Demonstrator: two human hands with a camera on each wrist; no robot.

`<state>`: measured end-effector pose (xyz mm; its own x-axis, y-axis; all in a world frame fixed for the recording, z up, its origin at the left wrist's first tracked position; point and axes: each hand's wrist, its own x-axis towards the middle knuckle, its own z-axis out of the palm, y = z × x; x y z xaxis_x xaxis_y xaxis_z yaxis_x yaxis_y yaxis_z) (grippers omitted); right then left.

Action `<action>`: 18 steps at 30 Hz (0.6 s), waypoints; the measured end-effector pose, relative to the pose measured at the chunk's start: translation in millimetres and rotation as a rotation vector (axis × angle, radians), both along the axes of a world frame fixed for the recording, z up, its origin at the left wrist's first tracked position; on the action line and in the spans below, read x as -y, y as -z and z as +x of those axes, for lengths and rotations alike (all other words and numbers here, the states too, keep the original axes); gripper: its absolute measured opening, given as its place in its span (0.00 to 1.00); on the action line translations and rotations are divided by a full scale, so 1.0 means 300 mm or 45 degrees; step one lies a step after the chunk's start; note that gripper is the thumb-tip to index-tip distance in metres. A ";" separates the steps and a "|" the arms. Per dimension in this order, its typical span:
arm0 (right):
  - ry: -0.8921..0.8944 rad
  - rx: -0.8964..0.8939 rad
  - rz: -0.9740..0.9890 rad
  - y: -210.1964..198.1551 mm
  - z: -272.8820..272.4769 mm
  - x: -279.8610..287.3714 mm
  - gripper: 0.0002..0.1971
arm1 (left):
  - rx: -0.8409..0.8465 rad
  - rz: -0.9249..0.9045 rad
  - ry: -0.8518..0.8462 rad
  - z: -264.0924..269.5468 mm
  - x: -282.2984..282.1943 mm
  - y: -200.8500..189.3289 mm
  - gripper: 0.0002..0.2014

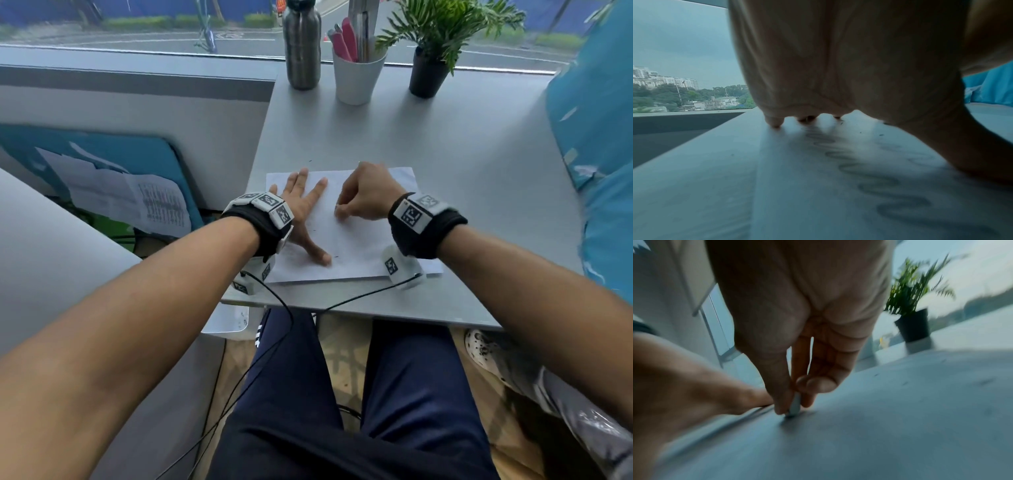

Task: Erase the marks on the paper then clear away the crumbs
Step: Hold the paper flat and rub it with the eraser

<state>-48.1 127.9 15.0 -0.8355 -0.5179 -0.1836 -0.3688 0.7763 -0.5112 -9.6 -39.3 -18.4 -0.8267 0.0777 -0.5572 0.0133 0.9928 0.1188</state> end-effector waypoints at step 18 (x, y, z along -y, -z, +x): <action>0.048 -0.069 -0.031 0.013 0.026 0.006 0.04 | 0.005 0.003 0.012 0.001 0.004 0.002 0.82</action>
<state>-40.2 126.1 10.9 -0.8630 -0.4894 -0.1255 -0.3670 0.7779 -0.5101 -9.3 -40.6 -19.0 -0.8237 0.0868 -0.5604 0.0221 0.9924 0.1212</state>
